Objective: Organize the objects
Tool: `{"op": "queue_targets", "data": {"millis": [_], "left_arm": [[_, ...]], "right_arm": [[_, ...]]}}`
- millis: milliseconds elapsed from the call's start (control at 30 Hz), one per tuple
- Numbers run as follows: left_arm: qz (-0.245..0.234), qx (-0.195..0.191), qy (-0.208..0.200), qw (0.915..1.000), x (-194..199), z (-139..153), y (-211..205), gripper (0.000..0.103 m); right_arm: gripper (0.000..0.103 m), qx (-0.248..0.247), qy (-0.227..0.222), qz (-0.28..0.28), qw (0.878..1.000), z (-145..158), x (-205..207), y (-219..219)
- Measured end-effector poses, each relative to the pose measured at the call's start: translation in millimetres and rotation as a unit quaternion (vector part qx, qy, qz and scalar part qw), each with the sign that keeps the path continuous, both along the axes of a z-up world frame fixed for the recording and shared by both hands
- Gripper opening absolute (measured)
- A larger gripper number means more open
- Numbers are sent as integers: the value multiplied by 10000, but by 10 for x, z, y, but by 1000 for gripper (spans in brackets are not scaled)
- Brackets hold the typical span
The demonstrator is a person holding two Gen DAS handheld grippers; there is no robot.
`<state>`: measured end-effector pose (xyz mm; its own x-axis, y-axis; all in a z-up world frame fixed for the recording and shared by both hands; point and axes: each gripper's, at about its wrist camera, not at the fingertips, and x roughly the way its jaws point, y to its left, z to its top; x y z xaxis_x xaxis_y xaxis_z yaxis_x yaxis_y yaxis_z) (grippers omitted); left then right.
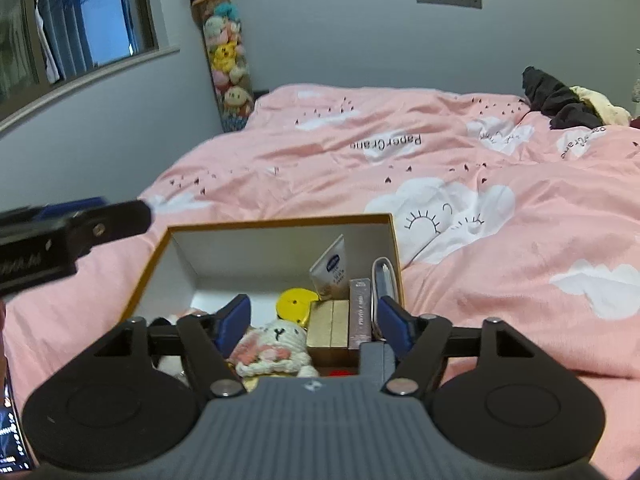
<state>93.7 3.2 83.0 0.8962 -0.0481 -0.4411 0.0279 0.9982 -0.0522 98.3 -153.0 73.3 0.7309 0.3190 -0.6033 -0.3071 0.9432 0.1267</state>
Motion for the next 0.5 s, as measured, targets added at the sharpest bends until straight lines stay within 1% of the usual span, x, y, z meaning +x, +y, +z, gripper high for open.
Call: {"op": "queue_targets", "data": {"millis": [33, 67, 133, 200, 267, 333, 433, 500], "left_arm": [[95, 22, -66, 9999, -57, -6, 25, 80], [203, 22, -66, 9998, -103, -20, 48, 82], [364, -13, 47, 9993, -181, -73, 111, 82], [527, 38, 208, 9984, -227, -183, 157, 82], [738, 153, 394, 9964, -255, -306, 170, 82], [872, 180, 530, 9946, -273, -427, 199, 82], [1006, 73, 865, 9911, -259, -599, 252, 82], [1040, -90, 1037, 9891, -265, -698, 320, 82]], "right_arm": [[79, 27, -61, -54, 10000, 7, -48, 8], [81, 43, -115, -94, 9999, 7, -88, 15], [82, 53, -206, -162, 9996, -12, -171, 33], [87, 51, -269, -233, 9994, -57, -230, 50], [88, -17, -255, -281, 9993, -118, -264, 72], [89, -142, -218, -267, 9993, -194, -286, 112], [89, -314, -190, -271, 9990, -299, -291, 164], [89, -406, -165, -284, 9986, -372, -269, 191]]}}
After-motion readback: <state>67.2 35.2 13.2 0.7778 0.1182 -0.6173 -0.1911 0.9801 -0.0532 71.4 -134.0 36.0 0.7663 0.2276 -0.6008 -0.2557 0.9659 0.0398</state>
